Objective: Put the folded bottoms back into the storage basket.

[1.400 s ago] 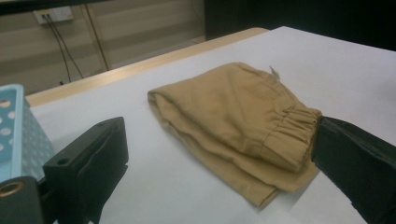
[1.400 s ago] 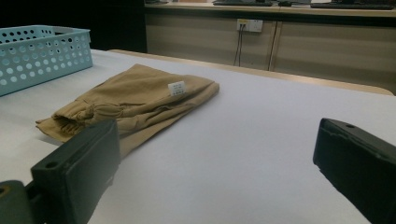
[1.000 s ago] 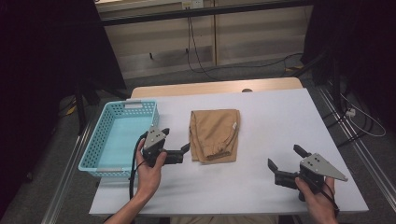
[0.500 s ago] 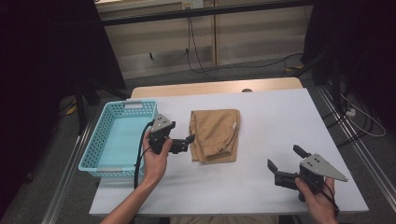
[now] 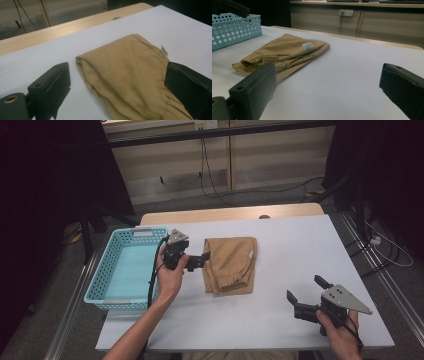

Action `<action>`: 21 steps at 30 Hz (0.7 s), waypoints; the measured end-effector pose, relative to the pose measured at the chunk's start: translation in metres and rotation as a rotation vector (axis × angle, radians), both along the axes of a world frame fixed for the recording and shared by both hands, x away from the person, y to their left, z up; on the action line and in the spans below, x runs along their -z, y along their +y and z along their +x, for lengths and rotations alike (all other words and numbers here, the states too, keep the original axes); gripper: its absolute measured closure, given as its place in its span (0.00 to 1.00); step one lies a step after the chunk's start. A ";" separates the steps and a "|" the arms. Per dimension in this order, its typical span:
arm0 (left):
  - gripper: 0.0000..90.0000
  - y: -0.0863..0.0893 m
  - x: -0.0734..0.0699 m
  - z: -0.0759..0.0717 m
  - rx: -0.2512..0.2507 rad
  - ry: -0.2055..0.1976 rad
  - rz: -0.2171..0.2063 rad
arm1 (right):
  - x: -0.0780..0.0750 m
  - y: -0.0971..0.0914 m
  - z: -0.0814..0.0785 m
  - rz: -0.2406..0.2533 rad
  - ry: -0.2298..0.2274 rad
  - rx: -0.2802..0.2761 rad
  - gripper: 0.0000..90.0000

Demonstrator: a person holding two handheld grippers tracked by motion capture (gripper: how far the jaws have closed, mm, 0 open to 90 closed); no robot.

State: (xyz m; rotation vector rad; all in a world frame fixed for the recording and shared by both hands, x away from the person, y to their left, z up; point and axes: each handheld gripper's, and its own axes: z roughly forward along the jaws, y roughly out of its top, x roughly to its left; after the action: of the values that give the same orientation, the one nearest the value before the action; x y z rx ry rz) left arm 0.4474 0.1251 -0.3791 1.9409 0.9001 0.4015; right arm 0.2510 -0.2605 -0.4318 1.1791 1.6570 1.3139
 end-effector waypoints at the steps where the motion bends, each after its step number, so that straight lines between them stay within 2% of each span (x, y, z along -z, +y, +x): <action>1: 0.08 -0.002 0.001 0.004 -0.010 0.002 -0.002 | 0.000 0.000 0.000 -0.001 0.001 -0.003 0.01; 5: 0.08 -0.007 0.004 0.010 -0.015 0.003 0.002 | 0.000 0.001 0.000 -0.001 0.003 -0.004 0.01; 8: 0.08 -0.012 0.008 0.014 -0.036 0.030 0.012 | 0.000 0.001 0.000 0.000 0.003 -0.006 0.01; 11: 0.08 -0.014 0.012 0.019 -0.019 0.062 0.005 | 0.001 0.000 0.000 -0.004 0.009 -0.009 0.01; 13: 0.08 -0.017 0.017 0.023 -0.033 0.077 0.023 | 0.001 0.000 0.001 -0.008 0.018 -0.007 0.01; 15: 0.10 -0.018 0.021 0.025 -0.052 0.109 0.029 | 0.002 0.000 0.001 -0.004 0.022 -0.004 0.01; 17: 0.08 -0.018 0.025 0.027 -0.046 0.175 0.057 | 0.001 -0.001 0.001 -0.004 0.021 -0.003 0.01; 19: 0.09 -0.020 0.029 0.027 -0.064 0.175 0.071 | 0.002 0.000 0.001 -0.006 0.020 -0.007 0.01; 21: 0.09 -0.021 0.033 0.028 -0.053 0.194 0.093 | 0.002 0.000 0.001 -0.006 0.022 -0.012 0.01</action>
State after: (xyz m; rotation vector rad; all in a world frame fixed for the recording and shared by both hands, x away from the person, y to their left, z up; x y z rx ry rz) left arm 0.4753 0.1039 -0.4121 2.0708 1.0758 0.2927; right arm 0.2524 -0.2602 -0.4335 1.1860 1.6849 1.3067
